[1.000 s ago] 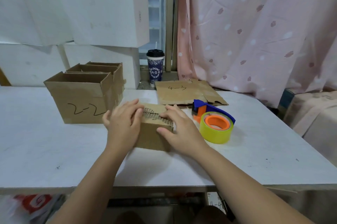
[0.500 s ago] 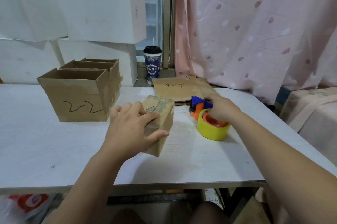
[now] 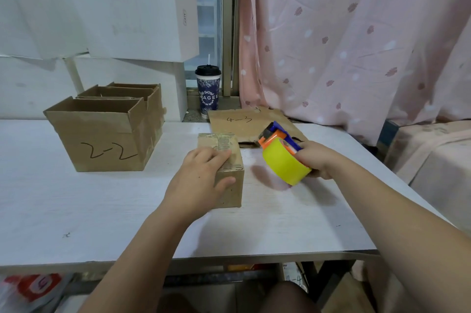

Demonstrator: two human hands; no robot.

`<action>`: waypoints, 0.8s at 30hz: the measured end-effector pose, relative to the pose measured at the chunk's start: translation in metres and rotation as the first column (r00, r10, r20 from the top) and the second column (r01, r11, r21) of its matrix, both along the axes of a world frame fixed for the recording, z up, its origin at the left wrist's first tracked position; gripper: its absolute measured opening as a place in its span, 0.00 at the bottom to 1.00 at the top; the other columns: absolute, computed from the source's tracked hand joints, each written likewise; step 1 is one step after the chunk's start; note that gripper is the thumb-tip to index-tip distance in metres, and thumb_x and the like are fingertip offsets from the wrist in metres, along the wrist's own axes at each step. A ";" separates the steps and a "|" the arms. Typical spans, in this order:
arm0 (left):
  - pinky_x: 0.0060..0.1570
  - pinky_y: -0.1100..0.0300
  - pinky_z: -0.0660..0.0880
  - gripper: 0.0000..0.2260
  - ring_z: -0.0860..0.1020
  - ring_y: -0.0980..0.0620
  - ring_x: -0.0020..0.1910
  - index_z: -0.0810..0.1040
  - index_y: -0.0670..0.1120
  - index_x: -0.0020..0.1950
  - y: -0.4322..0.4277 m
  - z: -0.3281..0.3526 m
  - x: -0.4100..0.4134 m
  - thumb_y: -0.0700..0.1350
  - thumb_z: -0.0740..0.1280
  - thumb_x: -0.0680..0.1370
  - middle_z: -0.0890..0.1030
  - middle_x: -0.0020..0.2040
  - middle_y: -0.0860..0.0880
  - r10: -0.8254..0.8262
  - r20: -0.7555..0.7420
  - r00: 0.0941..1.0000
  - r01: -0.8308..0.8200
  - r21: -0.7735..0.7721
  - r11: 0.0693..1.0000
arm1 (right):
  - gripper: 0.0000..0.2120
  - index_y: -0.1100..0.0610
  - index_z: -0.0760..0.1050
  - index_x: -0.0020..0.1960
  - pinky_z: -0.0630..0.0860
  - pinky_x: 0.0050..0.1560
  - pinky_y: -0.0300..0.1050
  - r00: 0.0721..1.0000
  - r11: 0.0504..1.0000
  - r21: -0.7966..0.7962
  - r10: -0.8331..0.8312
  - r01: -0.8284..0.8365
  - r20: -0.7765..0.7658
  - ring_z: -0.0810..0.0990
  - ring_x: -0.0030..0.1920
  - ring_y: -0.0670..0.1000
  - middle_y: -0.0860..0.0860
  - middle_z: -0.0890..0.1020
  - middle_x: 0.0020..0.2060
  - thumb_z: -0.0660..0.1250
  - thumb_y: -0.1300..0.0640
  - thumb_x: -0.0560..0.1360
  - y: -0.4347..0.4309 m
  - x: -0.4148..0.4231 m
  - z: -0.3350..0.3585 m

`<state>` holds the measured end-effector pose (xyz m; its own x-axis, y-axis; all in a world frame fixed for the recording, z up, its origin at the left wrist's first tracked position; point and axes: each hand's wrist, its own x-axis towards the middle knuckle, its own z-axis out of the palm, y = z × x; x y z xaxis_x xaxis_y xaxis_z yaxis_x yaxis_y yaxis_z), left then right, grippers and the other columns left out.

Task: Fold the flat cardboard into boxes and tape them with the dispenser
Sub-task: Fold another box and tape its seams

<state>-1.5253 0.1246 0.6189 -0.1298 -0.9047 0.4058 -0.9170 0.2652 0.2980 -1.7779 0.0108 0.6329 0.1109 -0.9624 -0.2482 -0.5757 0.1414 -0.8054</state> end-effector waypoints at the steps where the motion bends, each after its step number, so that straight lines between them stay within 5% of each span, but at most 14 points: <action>1: 0.63 0.59 0.64 0.27 0.61 0.53 0.66 0.59 0.57 0.75 0.000 0.001 0.000 0.59 0.61 0.77 0.69 0.62 0.57 -0.003 -0.001 1.000 0.003 -0.001 1.000 | 0.07 0.56 0.74 0.46 0.72 0.36 0.41 0.998 0.999 0.031 0.013 -0.015 0.068 0.77 0.35 0.53 0.55 0.77 0.37 0.68 0.60 0.69 0.002 0.002 0.002; 5: 0.59 0.58 0.68 0.26 0.64 0.54 0.65 0.59 0.57 0.74 0.002 0.005 0.002 0.61 0.56 0.77 0.71 0.63 0.57 0.014 -0.030 0.999 -0.014 -0.013 1.000 | 0.07 0.61 0.76 0.51 0.77 0.34 0.40 0.942 0.985 0.154 0.025 -0.081 0.335 0.81 0.43 0.55 0.59 0.83 0.42 0.63 0.57 0.78 0.008 0.009 0.015; 9: 0.57 0.60 0.67 0.16 0.69 0.53 0.61 0.72 0.53 0.65 0.001 0.008 0.005 0.56 0.58 0.80 0.75 0.60 0.55 -0.014 -0.051 0.999 0.013 -0.018 1.000 | 0.12 0.57 0.79 0.49 0.73 0.24 0.34 0.868 0.967 0.234 -0.027 -0.104 0.496 0.83 0.34 0.48 0.55 0.85 0.41 0.60 0.51 0.80 0.016 0.022 0.029; 13: 0.61 0.65 0.61 0.13 0.71 0.52 0.62 0.78 0.48 0.61 -0.001 0.008 0.007 0.48 0.60 0.81 0.78 0.60 0.53 -0.088 -0.151 0.985 0.084 -0.033 0.996 | 0.11 0.55 0.75 0.58 0.79 0.35 0.45 0.838 1.000 0.003 0.017 -0.022 0.545 0.82 0.37 0.51 0.54 0.82 0.43 0.65 0.59 0.76 0.016 0.044 0.039; 16: 0.67 0.66 0.55 0.14 0.64 0.54 0.70 0.77 0.48 0.64 -0.002 0.007 0.013 0.46 0.57 0.82 0.74 0.66 0.55 -0.099 -0.300 0.949 0.114 0.034 0.993 | 0.11 0.57 0.78 0.54 0.81 0.44 0.51 0.830 0.988 -0.110 -0.030 0.109 0.557 0.82 0.42 0.56 0.55 0.83 0.43 0.67 0.65 0.73 0.017 0.061 0.047; 18: 0.68 0.65 0.56 0.15 0.63 0.57 0.71 0.78 0.51 0.63 0.000 0.005 0.015 0.47 0.54 0.83 0.73 0.65 0.58 -0.091 -0.454 0.886 0.147 0.091 0.985 | 0.08 0.55 0.78 0.47 0.80 0.39 0.47 0.834 0.974 -0.153 -0.055 0.165 0.548 0.83 0.38 0.54 0.53 0.84 0.38 0.69 0.65 0.71 0.020 0.070 0.050; 20: 0.68 0.62 0.61 0.17 0.68 0.58 0.67 0.78 0.55 0.61 0.003 0.008 0.011 0.54 0.52 0.82 0.75 0.64 0.59 -0.046 -0.681 0.731 0.180 0.127 0.975 | 0.08 0.54 0.78 0.46 0.79 0.32 0.42 0.821 0.963 -0.196 -0.041 0.184 0.569 0.84 0.33 0.50 0.51 0.83 0.34 0.69 0.65 0.70 0.025 0.078 0.050; 22: 0.59 0.64 0.67 0.17 0.73 0.60 0.59 0.74 0.60 0.57 0.002 0.016 0.005 0.63 0.50 0.78 0.77 0.56 0.61 -0.001 -0.791 0.612 0.107 0.081 0.991 | 0.08 0.54 0.78 0.46 0.80 0.31 0.42 0.818 0.950 -0.238 -0.030 0.202 0.574 0.83 0.31 0.48 0.51 0.83 0.34 0.67 0.66 0.72 0.030 0.088 0.047; 24: 0.46 0.74 0.67 0.13 0.75 0.60 0.51 0.73 0.58 0.54 -0.001 0.029 -0.003 0.62 0.55 0.78 0.77 0.48 0.60 0.015 -0.803 0.596 -0.078 -0.039 0.996 | 0.09 0.52 0.76 0.44 0.81 0.39 0.49 0.820 0.923 -0.280 -0.061 0.263 0.570 0.83 0.36 0.50 0.52 0.82 0.36 0.66 0.66 0.73 0.034 0.098 0.044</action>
